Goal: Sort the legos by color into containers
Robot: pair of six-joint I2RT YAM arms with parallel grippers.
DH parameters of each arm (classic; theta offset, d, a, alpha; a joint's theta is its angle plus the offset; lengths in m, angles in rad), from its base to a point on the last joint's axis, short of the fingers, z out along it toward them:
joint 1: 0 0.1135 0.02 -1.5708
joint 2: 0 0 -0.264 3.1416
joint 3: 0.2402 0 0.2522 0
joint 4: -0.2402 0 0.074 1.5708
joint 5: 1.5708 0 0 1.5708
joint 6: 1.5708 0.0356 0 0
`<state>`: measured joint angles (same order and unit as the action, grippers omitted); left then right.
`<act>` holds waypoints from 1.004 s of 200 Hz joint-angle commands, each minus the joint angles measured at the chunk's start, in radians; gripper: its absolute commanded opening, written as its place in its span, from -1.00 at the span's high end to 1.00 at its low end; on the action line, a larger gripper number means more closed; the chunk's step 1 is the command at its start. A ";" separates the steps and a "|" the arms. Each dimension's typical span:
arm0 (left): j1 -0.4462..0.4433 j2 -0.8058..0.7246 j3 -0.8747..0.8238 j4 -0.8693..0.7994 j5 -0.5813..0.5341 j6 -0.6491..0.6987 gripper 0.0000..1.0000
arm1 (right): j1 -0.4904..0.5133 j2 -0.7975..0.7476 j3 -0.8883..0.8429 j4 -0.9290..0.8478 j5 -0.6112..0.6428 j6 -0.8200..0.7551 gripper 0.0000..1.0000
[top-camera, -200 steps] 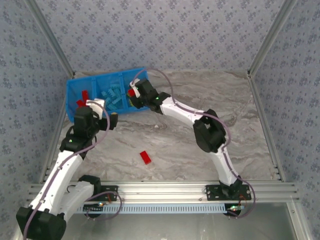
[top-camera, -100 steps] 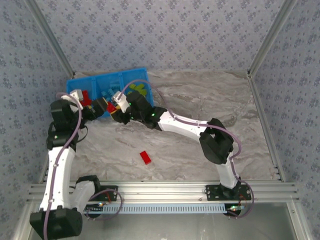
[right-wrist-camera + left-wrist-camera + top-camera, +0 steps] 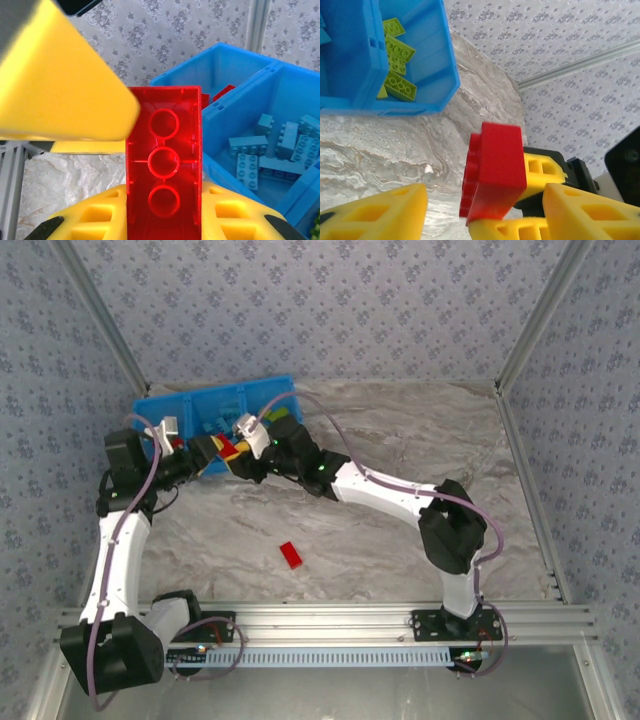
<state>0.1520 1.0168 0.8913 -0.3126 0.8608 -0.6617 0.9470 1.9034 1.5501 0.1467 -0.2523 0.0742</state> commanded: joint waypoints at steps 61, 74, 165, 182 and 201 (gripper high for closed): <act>-0.048 0.002 -0.015 0.133 0.035 0.003 0.50 | 0.020 -0.060 0.015 0.036 -0.034 0.050 0.38; -0.049 -0.004 -0.005 0.125 0.015 0.012 0.62 | 0.021 -0.062 0.017 0.031 -0.029 0.053 0.01; 0.048 0.118 0.162 0.113 -0.854 0.250 0.91 | 0.041 -0.417 -0.444 0.058 0.198 0.069 -0.77; 0.050 0.245 0.249 0.100 -0.868 0.275 0.85 | 0.044 -0.480 -0.531 0.056 0.230 0.091 -0.78; 0.067 0.389 0.365 0.059 -0.872 0.245 0.73 | 0.050 -0.541 -0.615 0.053 0.252 0.132 -0.78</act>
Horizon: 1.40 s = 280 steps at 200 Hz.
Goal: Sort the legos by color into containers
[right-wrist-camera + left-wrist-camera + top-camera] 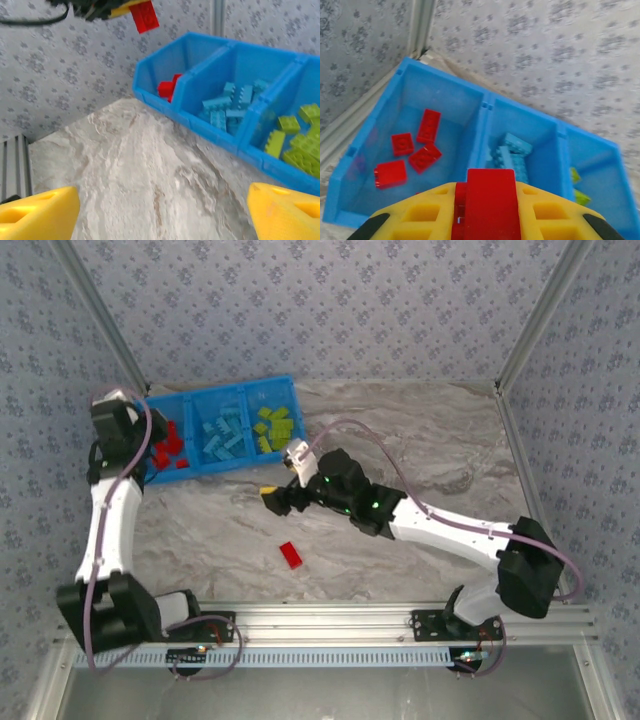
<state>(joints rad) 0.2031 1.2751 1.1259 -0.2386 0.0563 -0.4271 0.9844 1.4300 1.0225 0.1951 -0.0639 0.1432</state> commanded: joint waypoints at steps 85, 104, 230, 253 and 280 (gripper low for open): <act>0.047 0.392 0.378 -0.141 -0.033 -0.014 -0.21 | 0.081 -0.314 -0.302 -0.155 0.208 0.151 -0.80; 0.046 0.301 0.341 -0.148 0.055 -0.062 -0.21 | 0.082 -0.295 -0.321 -0.165 0.256 0.172 -0.79; -0.378 -0.334 -0.118 -0.434 0.108 -0.011 -0.28 | 0.261 0.255 -0.137 -0.196 0.268 0.235 -0.82; -0.378 -0.358 -0.164 -0.421 0.105 -0.005 -0.35 | 0.261 0.330 -0.108 -0.162 0.277 0.281 -0.74; -0.378 -0.340 -0.160 -0.471 0.141 0.001 -0.37 | 0.277 0.395 -0.056 -0.241 0.389 0.320 -0.23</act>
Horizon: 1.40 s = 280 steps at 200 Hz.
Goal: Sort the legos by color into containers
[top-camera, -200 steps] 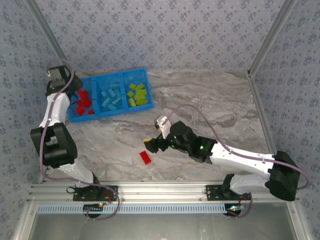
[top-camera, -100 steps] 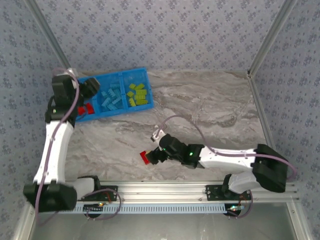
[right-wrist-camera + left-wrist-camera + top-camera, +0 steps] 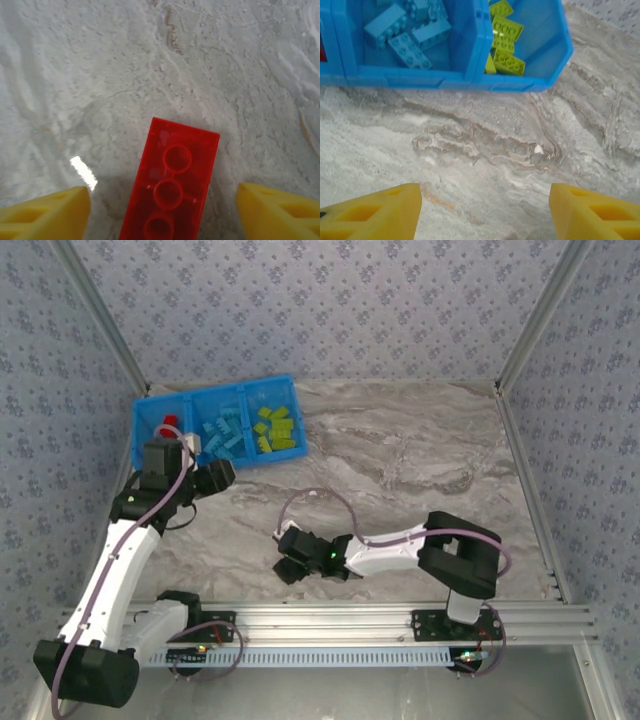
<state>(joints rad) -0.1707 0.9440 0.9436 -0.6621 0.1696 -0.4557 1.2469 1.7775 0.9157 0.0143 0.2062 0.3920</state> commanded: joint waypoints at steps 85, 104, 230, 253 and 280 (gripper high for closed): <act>-0.073 0.034 0.039 0.040 0.476 -0.056 -0.30 | -0.013 -0.374 -0.234 0.171 0.094 0.035 0.43; -0.157 0.051 0.033 0.123 0.522 -0.107 -0.30 | -0.052 -0.499 -0.275 0.229 0.074 -0.056 0.43; -0.451 0.283 0.037 0.456 0.515 -0.279 0.03 | -0.142 -0.714 -0.249 0.278 -0.016 -0.252 0.43; -0.453 0.281 0.041 0.439 0.523 -0.268 0.45 | -0.145 -0.714 -0.245 0.281 0.007 -0.262 0.43; -0.453 0.261 0.037 0.454 0.534 -0.270 0.78 | -0.147 -0.703 -0.238 0.272 0.010 -0.265 0.38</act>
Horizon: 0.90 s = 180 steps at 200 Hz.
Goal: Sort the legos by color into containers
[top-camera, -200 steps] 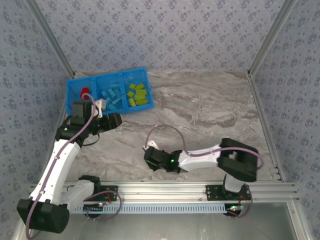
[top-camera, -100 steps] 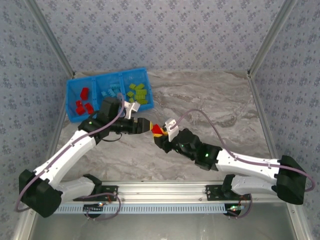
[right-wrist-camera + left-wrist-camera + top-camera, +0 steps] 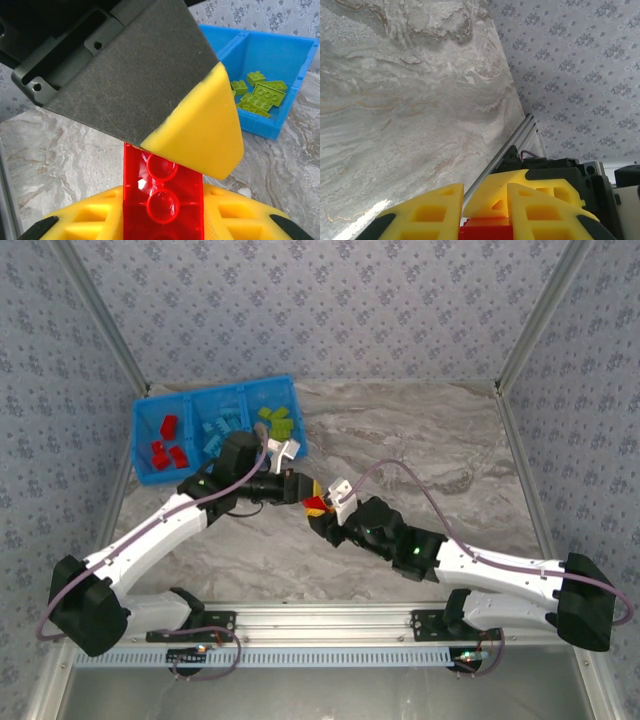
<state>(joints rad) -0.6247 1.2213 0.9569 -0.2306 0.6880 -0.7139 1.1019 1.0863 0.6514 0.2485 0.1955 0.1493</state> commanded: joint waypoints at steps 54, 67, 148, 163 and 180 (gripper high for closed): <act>0.170 -0.156 0.039 -0.083 -0.309 0.134 0.92 | 0.001 -0.063 -0.020 0.025 0.037 0.025 -0.65; 0.232 -0.197 0.051 -0.113 -0.491 0.231 0.92 | 0.002 -0.086 -0.040 0.018 0.044 0.030 -0.66; 0.670 0.050 0.095 0.149 -0.928 0.391 0.92 | -0.014 -0.179 -0.114 -0.019 0.095 0.032 -0.80; 0.719 0.172 0.195 0.112 -0.924 0.388 0.92 | -0.014 -0.191 -0.112 -0.035 0.088 0.032 -0.80; 0.778 0.310 0.322 0.036 -0.878 0.345 0.89 | -0.014 -0.215 -0.117 -0.058 0.086 0.039 -0.81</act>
<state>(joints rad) 0.0948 1.4063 1.1202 -0.1753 -0.1978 -0.3492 1.0904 0.9161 0.5400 0.2291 0.2630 0.1715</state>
